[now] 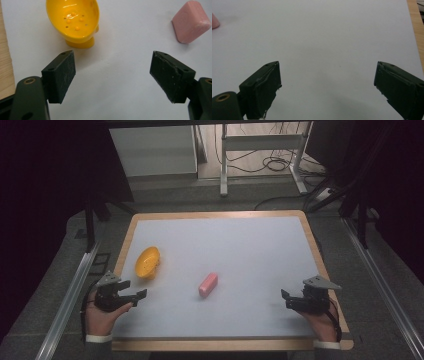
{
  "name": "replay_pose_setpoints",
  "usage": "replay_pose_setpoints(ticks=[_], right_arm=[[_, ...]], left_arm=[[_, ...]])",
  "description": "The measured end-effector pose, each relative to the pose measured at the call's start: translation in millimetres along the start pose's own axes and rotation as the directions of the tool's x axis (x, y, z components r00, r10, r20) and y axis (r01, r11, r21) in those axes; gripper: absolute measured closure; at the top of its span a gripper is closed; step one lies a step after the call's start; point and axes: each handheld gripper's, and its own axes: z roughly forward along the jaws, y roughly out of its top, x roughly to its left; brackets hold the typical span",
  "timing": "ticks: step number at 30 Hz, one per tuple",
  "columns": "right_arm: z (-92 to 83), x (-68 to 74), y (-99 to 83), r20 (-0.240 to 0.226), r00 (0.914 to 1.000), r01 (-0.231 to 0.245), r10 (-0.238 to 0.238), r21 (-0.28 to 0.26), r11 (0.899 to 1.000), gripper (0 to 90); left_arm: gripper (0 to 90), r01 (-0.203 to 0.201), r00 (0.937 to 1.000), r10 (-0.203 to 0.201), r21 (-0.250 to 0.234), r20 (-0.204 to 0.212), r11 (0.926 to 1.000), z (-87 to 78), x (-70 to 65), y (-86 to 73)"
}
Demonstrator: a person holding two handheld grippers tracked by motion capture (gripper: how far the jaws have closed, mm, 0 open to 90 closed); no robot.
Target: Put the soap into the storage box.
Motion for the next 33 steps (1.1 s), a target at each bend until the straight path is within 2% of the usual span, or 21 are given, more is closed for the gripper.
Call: replay_pose_setpoints(ticks=[7,25,33], right_arm=[[-1.7,-5.7,-2.5,-0.001,1.0000,-0.003,0.003,-0.003,1.000,6.9],[-7.2,-7.4,-3.1,0.002,1.0000,-0.001,0.001,-0.011,1.000,6.9],[-8.3,-11.2,-4.5,0.010,0.9999,-0.010,0.010,-0.014,1.000,6.9]], left_arm=[[21.4,0.001,1.0000,-0.001,0.001,-0.006,1.0000,-0.6,-2.4,1.5],[21.4,-0.024,0.9997,0.024,0.004,0.000,0.9997,-3.5,-8.3,10.1],[21.1,-0.008,0.9999,0.008,-0.001,0.007,1.0000,-9.4,-3.8,10.3]])
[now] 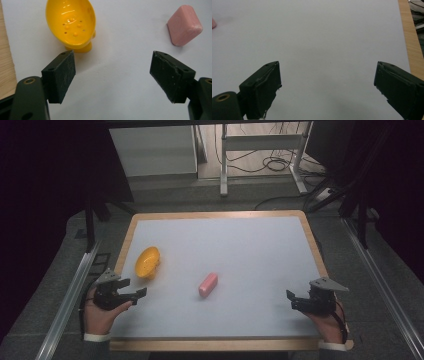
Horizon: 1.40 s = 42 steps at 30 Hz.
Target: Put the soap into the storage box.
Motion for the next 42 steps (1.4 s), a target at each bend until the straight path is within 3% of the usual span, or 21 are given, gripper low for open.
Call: replay_pose_setpoints(ticks=[8,22,28,42], right_arm=[[0.0,-1.0,-1.0,0.003,1.0000,-0.002,0.002,0.004,1.000,6.9],[-0.5,-4.5,-3.0,0.008,0.9999,-0.013,0.013,0.008,1.000,7.0],[0.0,-4.4,-3.5,0.008,0.9999,-0.010,0.010,0.010,1.000,7.2],[0.0,-4.9,-3.8,0.002,0.9999,-0.012,0.012,0.006,1.000,7.2]], left_arm=[[21.1,0.003,1.0000,-0.003,-0.003,0.000,1.0000,-3.4,0.0,2.9],[21.1,-0.038,0.9991,0.039,0.030,-0.019,0.9988,-5.7,-12.2,28.3],[21.0,-0.050,0.9987,0.050,0.048,-0.005,0.9976,-6.6,-17.5,40.8],[21.7,-0.124,0.9923,0.124,0.109,0.010,0.9863,9.7,-42.3,66.6]])
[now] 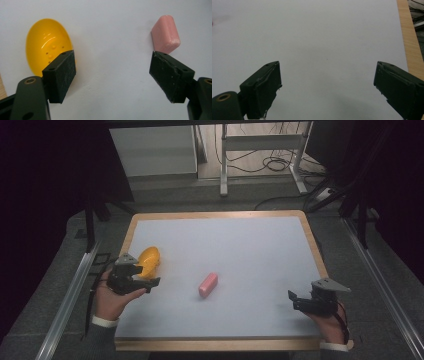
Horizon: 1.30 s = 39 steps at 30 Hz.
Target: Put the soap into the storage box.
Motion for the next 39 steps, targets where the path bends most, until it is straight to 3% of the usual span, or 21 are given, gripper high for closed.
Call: replay_pose_setpoints(ticks=[6,25,29,39], right_arm=[[-0.1,0.9,-0.3,-0.002,1.0000,0.000,0.000,-0.001,1.000,7.4],[0.6,2.2,-0.5,0.005,1.0000,0.007,-0.007,0.007,1.000,7.5],[0.9,1.7,-0.8,0.006,1.0000,0.003,-0.003,0.007,1.000,7.5],[2.1,2.3,-1.1,0.006,1.0000,0.007,-0.007,0.014,1.000,7.6]], left_arm=[[21.7,-0.038,0.9993,0.038,0.029,0.002,0.9989,6.3,-9.3,14.6],[20.7,-0.074,0.9963,0.070,0.079,0.049,0.9941,29.4,-21.2,31.0],[21.8,-0.095,0.9943,0.092,0.058,0.055,0.9938,34.7,-26.6,35.9],[21.2,-0.140,0.9890,0.134,0.100,0.063,0.9851,49.8,-40.7,53.8]])
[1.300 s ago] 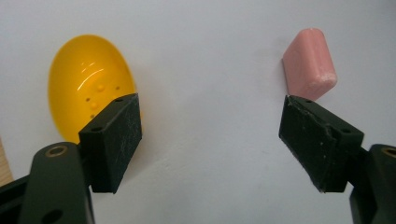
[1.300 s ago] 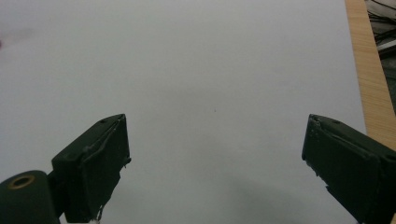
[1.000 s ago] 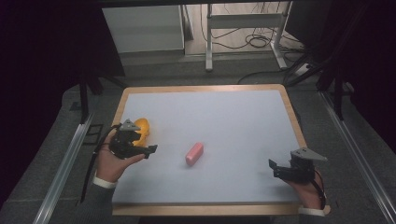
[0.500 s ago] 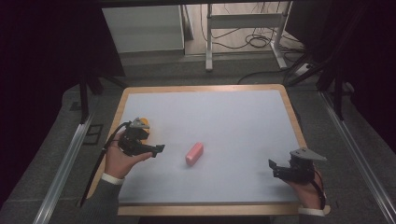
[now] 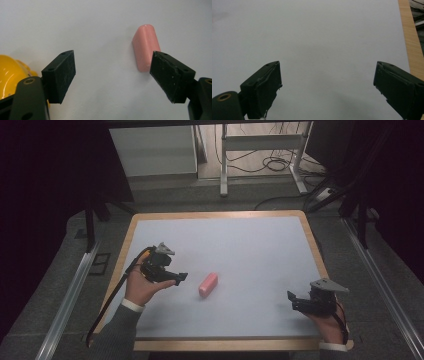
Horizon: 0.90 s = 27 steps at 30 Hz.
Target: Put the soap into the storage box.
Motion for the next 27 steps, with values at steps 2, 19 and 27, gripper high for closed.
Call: replay_pose_setpoints(ticks=[2,19,27], right_arm=[[0.4,-0.1,-0.1,-0.001,1.0000,0.000,0.000,0.002,1.000,7.5],[-0.1,-2.5,-0.3,0.005,1.0000,-0.006,0.006,0.002,1.000,7.6],[0.4,-2.8,-0.6,0.004,1.0000,-0.006,0.006,0.003,1.000,7.6]], left_arm=[[21.1,-0.004,1.0000,0.004,0.007,0.002,1.0000,2.7,-1.6,3.1],[21.1,-0.021,0.9995,0.020,0.044,0.024,0.9988,18.2,-15.8,29.2],[21.3,-0.023,0.9994,0.022,0.071,0.027,0.9972,27.7,-22.9,36.6]])
